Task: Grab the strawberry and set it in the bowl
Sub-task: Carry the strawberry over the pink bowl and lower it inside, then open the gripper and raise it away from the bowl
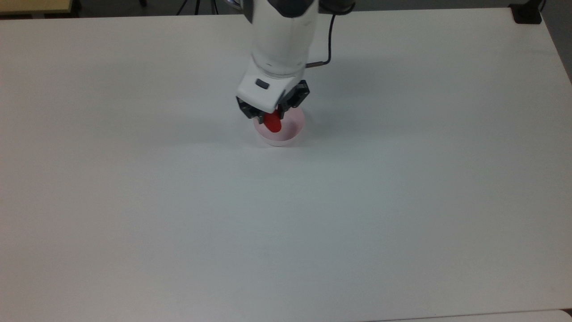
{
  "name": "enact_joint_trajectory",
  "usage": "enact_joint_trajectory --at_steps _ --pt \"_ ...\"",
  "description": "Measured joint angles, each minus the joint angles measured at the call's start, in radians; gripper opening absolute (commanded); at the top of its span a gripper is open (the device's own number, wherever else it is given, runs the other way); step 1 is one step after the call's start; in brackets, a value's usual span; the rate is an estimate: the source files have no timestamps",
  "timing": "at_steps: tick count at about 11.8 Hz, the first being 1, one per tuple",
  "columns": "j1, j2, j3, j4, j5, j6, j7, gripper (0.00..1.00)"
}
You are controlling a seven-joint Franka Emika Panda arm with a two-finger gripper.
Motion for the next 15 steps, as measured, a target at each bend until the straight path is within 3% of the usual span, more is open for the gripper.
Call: enact_joint_trajectory --at_steps 3,4,5,10,12,13,15 --pt "0.021 0.002 0.000 -0.058 0.000 0.000 0.010 0.70" --pt "0.020 0.002 -0.001 -0.067 0.000 0.000 0.010 0.90" --pt "0.020 0.002 -0.001 -0.071 0.000 0.000 0.010 1.00" --pt "0.009 -0.008 -0.005 -0.057 0.000 0.004 0.072 1.00" --pt "-0.042 -0.057 0.000 -0.033 0.000 0.004 0.164 1.00" --pt "-0.101 -0.095 0.028 -0.026 0.000 0.004 0.196 1.00" --pt "-0.279 -0.176 0.153 -0.019 0.000 -0.033 0.215 1.00"
